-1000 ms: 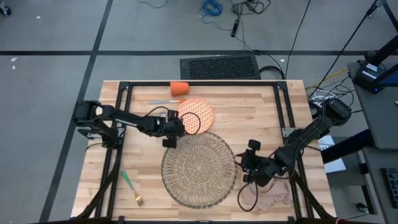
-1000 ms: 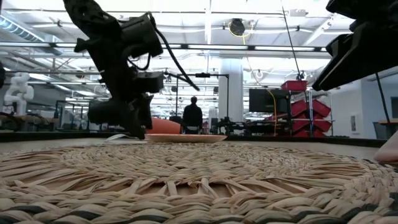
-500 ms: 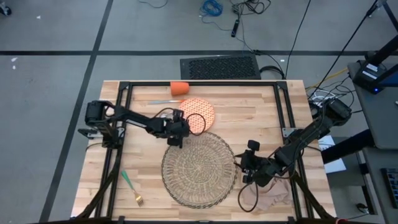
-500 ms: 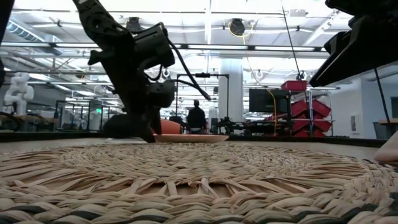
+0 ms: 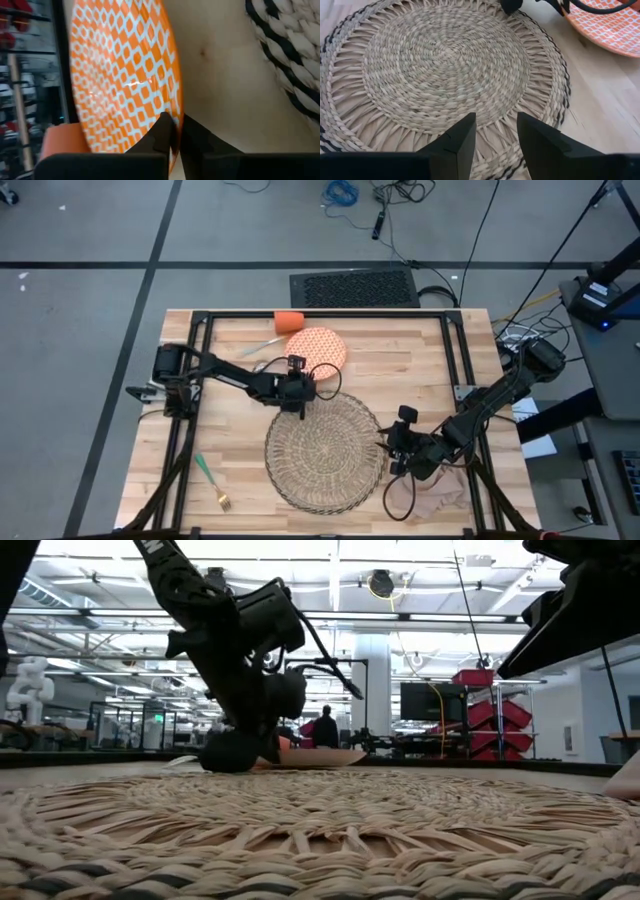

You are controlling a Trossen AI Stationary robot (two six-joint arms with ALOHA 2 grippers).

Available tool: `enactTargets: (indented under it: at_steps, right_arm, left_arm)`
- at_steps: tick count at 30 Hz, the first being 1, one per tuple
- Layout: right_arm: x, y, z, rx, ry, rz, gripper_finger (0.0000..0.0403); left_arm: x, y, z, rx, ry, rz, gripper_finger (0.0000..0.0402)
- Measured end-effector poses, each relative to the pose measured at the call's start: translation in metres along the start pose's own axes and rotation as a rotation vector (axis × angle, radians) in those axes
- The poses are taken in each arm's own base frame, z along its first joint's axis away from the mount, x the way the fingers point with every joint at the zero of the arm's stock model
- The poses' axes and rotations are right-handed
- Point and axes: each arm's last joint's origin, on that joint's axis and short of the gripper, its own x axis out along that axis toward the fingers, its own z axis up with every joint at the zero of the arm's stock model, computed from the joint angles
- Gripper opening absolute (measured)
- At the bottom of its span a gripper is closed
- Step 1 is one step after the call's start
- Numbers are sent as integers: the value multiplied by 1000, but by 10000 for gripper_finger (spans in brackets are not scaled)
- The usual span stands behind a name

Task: Set table place
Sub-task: Put the patterned orange plate on the mat

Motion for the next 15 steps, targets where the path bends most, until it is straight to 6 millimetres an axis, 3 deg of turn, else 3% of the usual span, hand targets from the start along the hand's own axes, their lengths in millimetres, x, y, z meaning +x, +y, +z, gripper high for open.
enactTargets:
  at_steps: [7,15]
  right_arm:
    - [0,1,1,7,-4,5,130]
    - [0,0,1,6,-5,4,130]
  left_arm:
    - [-14,0,11,34,7,68,0]
    - [-31,-15,20,91,20,162,1]
